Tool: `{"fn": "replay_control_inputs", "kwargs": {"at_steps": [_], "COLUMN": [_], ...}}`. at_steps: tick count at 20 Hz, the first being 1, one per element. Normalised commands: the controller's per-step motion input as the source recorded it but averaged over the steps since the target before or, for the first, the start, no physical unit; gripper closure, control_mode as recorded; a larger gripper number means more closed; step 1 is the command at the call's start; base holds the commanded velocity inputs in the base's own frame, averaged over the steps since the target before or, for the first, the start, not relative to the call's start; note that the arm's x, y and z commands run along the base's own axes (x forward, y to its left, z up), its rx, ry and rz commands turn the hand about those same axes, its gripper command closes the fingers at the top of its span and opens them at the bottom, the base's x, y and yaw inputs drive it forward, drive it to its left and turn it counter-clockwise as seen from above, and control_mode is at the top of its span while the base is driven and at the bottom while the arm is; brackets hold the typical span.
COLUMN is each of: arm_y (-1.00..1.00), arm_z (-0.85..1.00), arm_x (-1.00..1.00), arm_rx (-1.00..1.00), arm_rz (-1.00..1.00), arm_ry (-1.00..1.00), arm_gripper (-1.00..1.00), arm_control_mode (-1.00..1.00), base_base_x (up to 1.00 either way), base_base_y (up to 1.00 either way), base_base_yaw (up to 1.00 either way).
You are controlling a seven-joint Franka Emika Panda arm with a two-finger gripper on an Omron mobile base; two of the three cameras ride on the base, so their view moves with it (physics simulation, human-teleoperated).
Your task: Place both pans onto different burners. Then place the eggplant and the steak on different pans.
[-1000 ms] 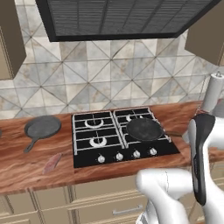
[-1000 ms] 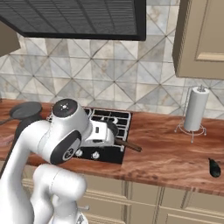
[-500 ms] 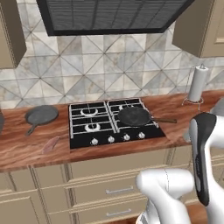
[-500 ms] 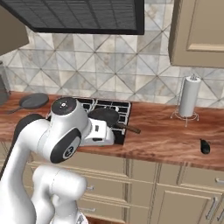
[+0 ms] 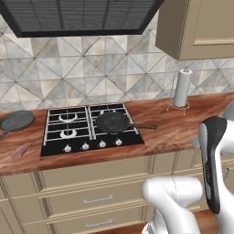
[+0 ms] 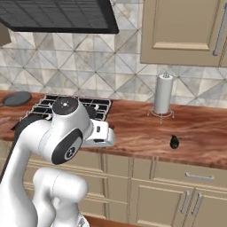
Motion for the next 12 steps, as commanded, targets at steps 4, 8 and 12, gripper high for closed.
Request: {"fn": "replay_control_inputs", "kwargs": {"at_steps": [4,8,12], "arm_y": [0.0,0.0,0.0], "arm_z": [0.0,0.0,0.0], "arm_x": [0.0,0.0,0.0], "arm_rx": [0.0,0.0,0.0], "arm_rz": [0.0,0.0,0.0], "arm_ry": [0.0,0.0,0.0], "arm_gripper": [-1.0,-1.0,-1.0], "arm_control_mode": [1.0,1.0,1.0], "base_base_x": [0.0,0.0,0.0], "base_base_y": [-0.71,-0.63,-0.46], "base_base_yaw": [0.0,0.0,-0.01]}}
